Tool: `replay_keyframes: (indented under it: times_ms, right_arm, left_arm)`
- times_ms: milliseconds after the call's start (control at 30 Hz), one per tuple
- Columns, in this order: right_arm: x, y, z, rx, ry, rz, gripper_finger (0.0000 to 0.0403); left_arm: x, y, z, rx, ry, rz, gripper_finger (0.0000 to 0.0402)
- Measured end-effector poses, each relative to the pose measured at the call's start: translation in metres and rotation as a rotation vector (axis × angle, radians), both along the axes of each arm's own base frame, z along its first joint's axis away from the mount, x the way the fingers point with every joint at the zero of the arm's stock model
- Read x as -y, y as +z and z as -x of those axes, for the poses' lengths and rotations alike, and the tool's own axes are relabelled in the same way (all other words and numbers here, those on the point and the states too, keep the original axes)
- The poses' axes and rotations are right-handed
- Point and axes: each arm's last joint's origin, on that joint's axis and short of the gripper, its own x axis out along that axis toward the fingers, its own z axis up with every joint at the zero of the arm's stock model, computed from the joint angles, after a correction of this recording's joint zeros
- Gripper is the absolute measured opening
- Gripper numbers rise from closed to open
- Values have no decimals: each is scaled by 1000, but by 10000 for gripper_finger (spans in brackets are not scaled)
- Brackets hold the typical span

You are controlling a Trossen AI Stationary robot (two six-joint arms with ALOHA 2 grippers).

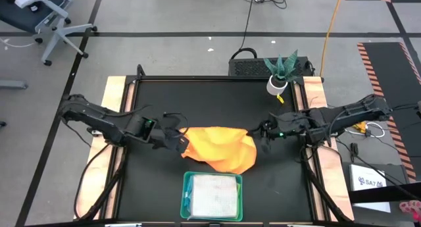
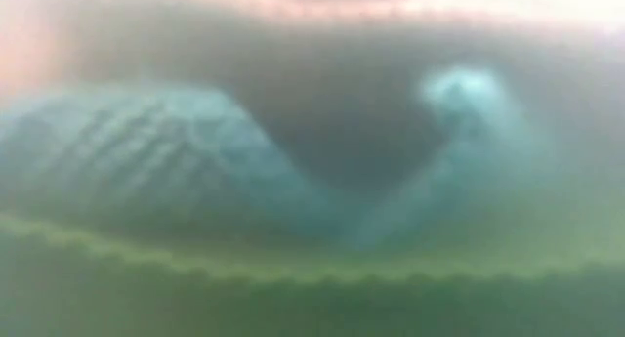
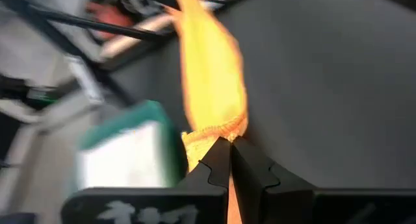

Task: Fold microfiber towels
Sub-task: Fold the orange microfiber cloth

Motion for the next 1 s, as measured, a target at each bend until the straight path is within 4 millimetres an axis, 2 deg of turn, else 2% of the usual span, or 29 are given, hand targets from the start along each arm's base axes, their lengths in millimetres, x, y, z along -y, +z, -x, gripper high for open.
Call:
replay_keyframes:
  times_ms: [167, 467, 767, 1000]
  right_arm:
    - [17, -10, 4, -127, -66, 112, 0]
    - [48, -12, 2, -167, -147, 227, 0]
    - [86, -28, -10, -281, -270, 262, 0]
    - [109, -44, -27, -319, -326, 266, 0]
  left_arm:
    - [-20, -10, -5, -97, 51, -45, 1]
    - [-66, -14, -18, -154, 52, -139, 1]
    - [-125, -15, -11, -271, 68, -240, 1]
    - [-162, -23, -6, -255, 37, -224, 2]
